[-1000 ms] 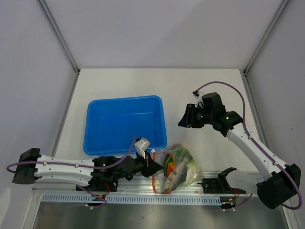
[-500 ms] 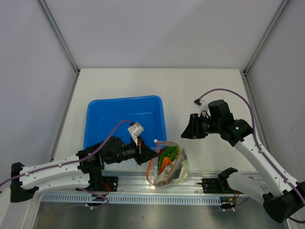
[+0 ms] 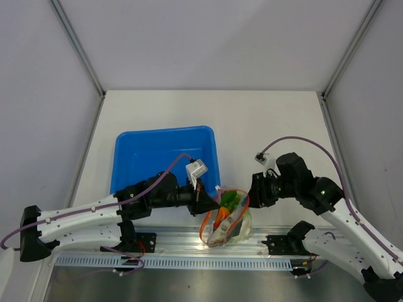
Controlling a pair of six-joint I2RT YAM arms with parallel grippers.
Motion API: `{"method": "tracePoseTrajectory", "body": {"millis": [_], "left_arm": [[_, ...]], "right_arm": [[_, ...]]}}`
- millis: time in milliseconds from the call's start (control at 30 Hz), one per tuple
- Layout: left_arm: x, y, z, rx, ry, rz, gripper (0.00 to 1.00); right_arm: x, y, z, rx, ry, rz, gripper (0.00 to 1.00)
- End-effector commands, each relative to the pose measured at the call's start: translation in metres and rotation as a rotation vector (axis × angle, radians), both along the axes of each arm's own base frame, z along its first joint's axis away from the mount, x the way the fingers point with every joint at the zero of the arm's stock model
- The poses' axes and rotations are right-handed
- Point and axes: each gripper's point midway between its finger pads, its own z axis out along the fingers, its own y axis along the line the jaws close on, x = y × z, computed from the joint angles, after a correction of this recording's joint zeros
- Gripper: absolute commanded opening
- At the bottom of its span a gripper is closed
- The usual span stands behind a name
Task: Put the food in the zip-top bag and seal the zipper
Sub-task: Adjust the zipper food storage bag at the center of the board.
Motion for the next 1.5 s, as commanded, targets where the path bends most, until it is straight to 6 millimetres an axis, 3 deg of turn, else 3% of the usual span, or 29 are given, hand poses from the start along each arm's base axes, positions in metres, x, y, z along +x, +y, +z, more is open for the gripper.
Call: {"method": "tracePoseTrajectory", "body": {"millis": [0, 33, 67, 133, 167, 200, 300, 400, 633, 800, 1067, 1300, 1400, 1467], "left_arm": [[0.003, -0.012, 0.052, -0.119, -0.082, -0.039, 0.00], [0.004, -0.012, 0.051, -0.112, -0.083, -0.038, 0.00], [0.004, -0.013, 0.058, -0.125, -0.088, -0.038, 0.00], [0.004, -0.016, 0.060, -0.124, -0.088, -0.047, 0.00], [0.005, -0.017, 0.060, -0.121, -0.088, -0.049, 0.00], [0.005, -0.019, 0.059, -0.116, -0.085, -0.052, 0.00], [0.005, -0.023, 0.058, -0.116, -0.075, -0.058, 0.00], [0.005, -0.025, 0.058, -0.120, -0.070, -0.063, 0.00], [0.006, -0.029, 0.063, -0.121, -0.076, -0.074, 0.00], [0.008, -0.032, 0.064, -0.124, -0.074, -0.082, 0.00], [0.009, -0.032, 0.067, -0.131, -0.072, -0.083, 0.00], [0.006, -0.034, 0.071, -0.143, -0.070, -0.103, 0.00], [0.006, -0.037, 0.070, -0.139, -0.065, -0.114, 0.00], [0.005, -0.039, 0.071, -0.139, -0.062, -0.124, 0.00]], "right_arm": [[0.026, -0.005, 0.026, -0.017, -0.124, -0.103, 0.36], [0.029, -0.007, 0.032, -0.030, -0.139, -0.113, 0.38], [0.035, -0.006, 0.055, -0.013, -0.190, -0.122, 0.39], [0.045, -0.008, 0.061, -0.073, -0.214, -0.114, 0.43], [0.051, -0.007, 0.082, -0.062, -0.261, -0.118, 0.43], [0.059, -0.010, 0.078, -0.125, -0.259, -0.133, 0.44], [0.074, -0.011, 0.096, -0.172, -0.333, -0.115, 0.50], [0.074, -0.003, 0.108, -0.158, -0.362, -0.042, 0.50], [0.057, 0.011, 0.081, -0.225, -0.305, 0.109, 0.48], [0.035, 0.023, 0.071, -0.256, -0.285, 0.209, 0.48], [0.032, 0.024, 0.059, -0.302, -0.300, 0.224, 0.48], [0.051, 0.038, 0.036, -0.394, -0.309, 0.214, 0.41], [0.063, 0.042, 0.035, -0.410, -0.342, 0.191, 0.38], [0.071, 0.045, 0.034, -0.425, -0.359, 0.172, 0.30]]}}
